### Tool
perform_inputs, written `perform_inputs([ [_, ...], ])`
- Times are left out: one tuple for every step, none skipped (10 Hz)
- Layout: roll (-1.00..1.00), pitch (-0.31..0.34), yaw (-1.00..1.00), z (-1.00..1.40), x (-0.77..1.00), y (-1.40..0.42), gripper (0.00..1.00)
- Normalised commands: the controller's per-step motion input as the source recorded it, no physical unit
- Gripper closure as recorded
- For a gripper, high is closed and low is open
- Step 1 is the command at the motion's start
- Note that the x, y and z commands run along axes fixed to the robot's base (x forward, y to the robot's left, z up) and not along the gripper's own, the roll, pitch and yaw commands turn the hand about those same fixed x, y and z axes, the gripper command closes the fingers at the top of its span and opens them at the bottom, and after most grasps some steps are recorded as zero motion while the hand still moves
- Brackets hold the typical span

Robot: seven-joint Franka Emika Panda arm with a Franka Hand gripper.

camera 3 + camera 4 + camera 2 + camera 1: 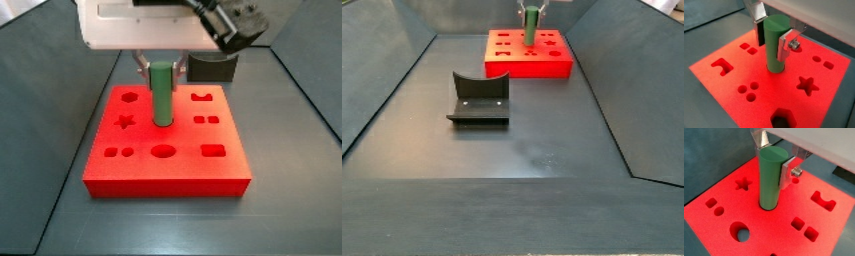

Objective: Pick up the round object. Move up. Move to above the board. Insert the round object.
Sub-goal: Insert the round object.

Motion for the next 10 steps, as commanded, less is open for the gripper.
perform_inputs([
  [0.21,-0.016,0.0,-0.21,0.0,-0.02,1.0],
  [0.16,0.0,0.0,-0.04,0.0,-0.09,1.0],
  [0.22,0.0,0.02,-0.03,0.0,-0.19,1.0],
  [0.35,-0.016,0.1,-0.21,0.0,-0.28,1.0],
  [0.41,-0.069,0.12,-0.46,-0.05,-0.26,1.0],
  [0.39,-0.084,0.11,-0.53,-0.03,-0.26,1.0],
  [0.41,-0.114,0.11,-0.47,-0.01,-0.2,1.0],
  [0.39,-0.167,0.16,-0.44,0.0,-0.18,1.0],
  [0.26,-0.18,0.17,-0.62,0.0,0.0,1.0],
  [0.19,-0.164,0.13,-0.73,0.0,0.0,1.0],
])
